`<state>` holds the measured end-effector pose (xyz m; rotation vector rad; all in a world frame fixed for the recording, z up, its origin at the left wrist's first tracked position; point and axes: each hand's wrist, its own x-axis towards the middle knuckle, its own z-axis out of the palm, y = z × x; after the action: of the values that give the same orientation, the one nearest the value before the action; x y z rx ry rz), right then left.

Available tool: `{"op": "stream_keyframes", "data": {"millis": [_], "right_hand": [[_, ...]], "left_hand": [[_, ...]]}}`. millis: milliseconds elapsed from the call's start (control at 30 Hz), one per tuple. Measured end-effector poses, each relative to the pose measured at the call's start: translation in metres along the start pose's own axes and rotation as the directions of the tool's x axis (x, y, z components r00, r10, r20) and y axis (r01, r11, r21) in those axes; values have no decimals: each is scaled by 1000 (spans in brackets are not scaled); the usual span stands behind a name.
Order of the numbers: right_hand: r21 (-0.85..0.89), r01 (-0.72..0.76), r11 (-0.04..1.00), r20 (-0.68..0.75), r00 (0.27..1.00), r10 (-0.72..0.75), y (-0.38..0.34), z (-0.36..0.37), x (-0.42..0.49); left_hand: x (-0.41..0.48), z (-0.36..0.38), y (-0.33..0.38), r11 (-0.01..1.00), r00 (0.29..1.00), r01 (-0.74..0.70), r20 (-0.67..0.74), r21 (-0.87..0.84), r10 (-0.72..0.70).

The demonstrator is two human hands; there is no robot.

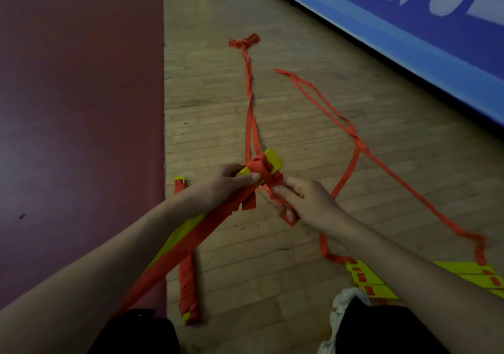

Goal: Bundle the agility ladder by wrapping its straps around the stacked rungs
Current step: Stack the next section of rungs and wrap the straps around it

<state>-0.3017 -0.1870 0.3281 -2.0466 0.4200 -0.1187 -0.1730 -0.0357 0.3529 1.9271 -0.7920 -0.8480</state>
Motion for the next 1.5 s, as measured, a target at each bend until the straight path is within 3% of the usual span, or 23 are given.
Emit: {"op": "stream_keyframes", "data": {"millis": [133, 233, 300, 367, 500, 700, 833, 967, 1067, 1167, 1367, 1433, 1500], "right_hand": [[-57, -55, 997, -76, 996, 51, -8, 10, 0], [-9, -107, 994, -99, 990, 105, -14, 15, 0], [25, -119, 993, -69, 990, 120, -17, 15, 0], [87, -125, 988, 12, 992, 125, -18, 15, -2], [388, -237, 891, 170, 968, 183, -14, 8, 4], [455, -312, 834, 348, 924, 156, -17, -10, 7], [504, -354, 788, 303, 927, 222, -16, -11, 10], [317, -212, 924, 94, 977, 192, -12, -2, 9], [83, -141, 986, -14, 990, 143, -15, 8, 10], [32, -149, 988, -114, 982, 152, -25, 13, 12], [172, -232, 957, -228, 936, 268, -28, 14, 9], [276, -281, 919, -239, 906, 349, -23, 14, 12], [392, -314, 865, -163, 902, 401, -22, 14, 12]], "left_hand": [[1, 5, -2, 988, 991, -108, -65, 108, 115], [6, 8, -11, 917, 977, -129, -108, 378, 182], [8, 10, -15, 880, 971, -94, -153, 465, 184], [8, 8, -19, 896, 971, -90, -163, 434, 176], [9, 5, -18, 943, 971, -109, -171, 315, 169], [10, -2, -16, 963, 974, -135, -147, 233, 173], [11, 1, -18, 955, 977, -154, -106, 252, 186], [11, 6, -19, 935, 977, -140, -110, 327, 185], [10, 10, -21, 872, 963, -130, -149, 471, 224], [9, 15, -20, 787, 935, -148, -173, 599, 308], [4, 43, -11, 423, 929, -9, -149, 906, 339], [1, 50, -10, 377, 929, -17, -125, 926, 349], [-1, 50, -9, 378, 936, -32, -105, 925, 335]]}}
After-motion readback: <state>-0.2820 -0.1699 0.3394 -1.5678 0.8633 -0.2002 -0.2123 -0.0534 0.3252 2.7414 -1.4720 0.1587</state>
